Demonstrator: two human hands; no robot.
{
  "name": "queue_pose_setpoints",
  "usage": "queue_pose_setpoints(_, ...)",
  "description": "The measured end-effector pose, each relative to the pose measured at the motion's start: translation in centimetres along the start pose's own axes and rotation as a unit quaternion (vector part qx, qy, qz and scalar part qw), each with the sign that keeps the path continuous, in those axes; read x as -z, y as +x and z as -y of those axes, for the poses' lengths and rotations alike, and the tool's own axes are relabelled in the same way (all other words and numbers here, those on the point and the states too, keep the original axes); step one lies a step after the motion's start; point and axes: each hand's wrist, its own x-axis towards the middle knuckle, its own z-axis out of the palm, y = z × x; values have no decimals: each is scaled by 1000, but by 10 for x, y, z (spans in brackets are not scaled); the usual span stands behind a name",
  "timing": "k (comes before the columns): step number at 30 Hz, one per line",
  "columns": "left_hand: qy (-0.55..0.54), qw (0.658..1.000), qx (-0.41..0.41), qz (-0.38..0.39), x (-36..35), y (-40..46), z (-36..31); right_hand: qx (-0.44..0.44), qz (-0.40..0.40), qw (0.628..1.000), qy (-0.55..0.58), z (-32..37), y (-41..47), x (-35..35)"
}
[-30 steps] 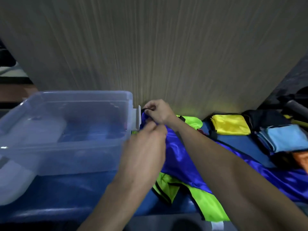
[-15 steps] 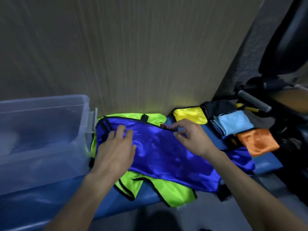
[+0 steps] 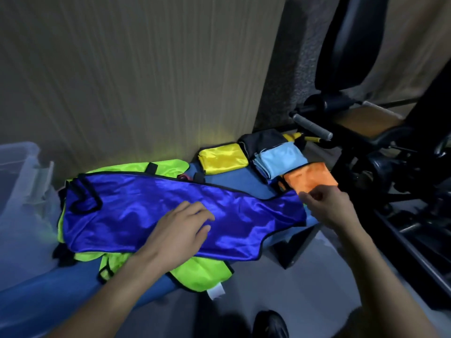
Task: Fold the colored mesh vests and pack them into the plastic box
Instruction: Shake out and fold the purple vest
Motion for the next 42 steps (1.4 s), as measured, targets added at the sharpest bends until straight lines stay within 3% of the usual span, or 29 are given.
queue_pose_setpoints(4, -57, 997, -41, 17, -15, 30, -26, -49, 117, 990, 63, -18, 5, -12)
queue_pose_setpoints(8, -82, 994, -68, 26, -42, 70, -55, -60, 120, 986, 98, -23, 9, -26)
queue_pose_setpoints(13, 19, 991, -71, 113, -85, 66, -56, -65, 128, 985, 95, -22, 11, -31)
queue_pose_setpoints(17, -11, 991, -79, 106, -85, 69, -52, -10, 100, 988, 115, -16, 3, -26)
queue_pose_setpoints(22, -188, 981, -11, -34, -61, 110, -66, 125, 46, 984, 116, 0, -11, -19)
queue_pose_setpoints(24, -268, 963, 3, -1, -52, 128, -73, 166, 47, 977, 122, 4, -14, -20)
queue_pose_setpoints(26, -271, 961, -19, 44, -47, 137, -74, 190, 54, 972, 128, 7, -17, -21)
queue_pose_setpoints(28, -252, 967, -33, 26, -46, 136, -69, 203, 71, 967, 137, 8, -19, -20)
queue_pose_setpoints(33, -320, 947, -28, -20, -31, 117, -54, 195, 142, 962, 130, 0, -13, -14)
queue_pose_setpoints(39, -426, 902, -38, 52, -6, 101, -44, 144, 159, 969, 123, -13, -8, -2)
queue_pose_setpoints(42, -424, 899, -53, 99, -1, 105, -46, 80, 171, 967, 169, -17, -6, -3)
